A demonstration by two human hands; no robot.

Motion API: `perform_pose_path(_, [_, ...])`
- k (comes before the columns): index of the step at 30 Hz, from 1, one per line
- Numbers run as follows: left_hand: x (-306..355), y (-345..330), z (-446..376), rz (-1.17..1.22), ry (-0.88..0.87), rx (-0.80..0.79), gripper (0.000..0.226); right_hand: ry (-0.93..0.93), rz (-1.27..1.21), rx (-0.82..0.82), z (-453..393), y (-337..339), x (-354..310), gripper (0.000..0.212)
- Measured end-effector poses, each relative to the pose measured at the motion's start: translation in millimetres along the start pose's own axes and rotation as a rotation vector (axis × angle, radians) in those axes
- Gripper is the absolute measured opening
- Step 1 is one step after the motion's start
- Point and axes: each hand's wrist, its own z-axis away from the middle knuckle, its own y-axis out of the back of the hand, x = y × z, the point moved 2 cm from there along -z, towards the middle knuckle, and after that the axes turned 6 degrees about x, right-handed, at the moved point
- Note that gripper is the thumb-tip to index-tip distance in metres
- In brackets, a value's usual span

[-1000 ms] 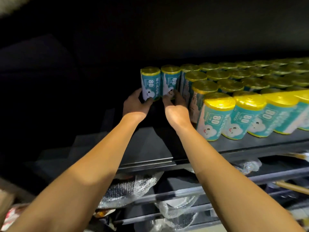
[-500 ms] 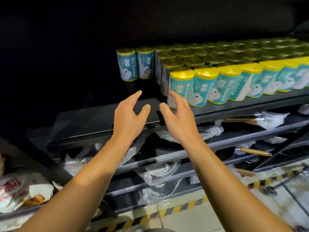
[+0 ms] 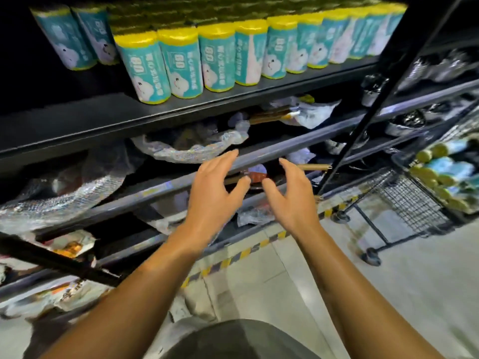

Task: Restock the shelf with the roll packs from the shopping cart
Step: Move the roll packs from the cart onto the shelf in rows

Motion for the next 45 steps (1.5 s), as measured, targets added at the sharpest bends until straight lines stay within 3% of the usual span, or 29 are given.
perform_pose_path(6, [52, -78, 34, 0.019, -0.068, -0.178, 0.056, -0.136, 0.066, 0.078, 31, 65, 82, 0.066])
perform_pose_path(12, [90, -146, 48, 0.067, -0.147, -0.347, 0.059, -0.212, 0.167, 0.17, 55, 116, 143, 0.048])
perform_pose_path(18, [123, -235, 49, 0.066, -0.235, -0.555, 0.061, -0.395, 0.271, 0.221, 62, 163, 207, 0.068])
perform_pose_path(29, [223, -396, 14, 0.096, -0.467, -0.874, 0.066, -0.754, 0.376, 0.401, 56, 251, 313, 0.075])
perform_pose_path(33, [270, -439, 10, 0.136, -0.528, -0.965, 0.063, -0.849, 0.36, 0.493, 60, 279, 341, 0.068])
perform_pose_path(38, [325, -497, 12, 0.144, -0.556, -1.009, 0.056, -0.919, 0.321, 0.574, 57, 319, 391, 0.067])
perform_pose_path(45, [391, -592, 11, 0.109, -0.453, -0.945, 0.065, -0.849, 0.308, 0.5, 19, 410, 493, 0.068])
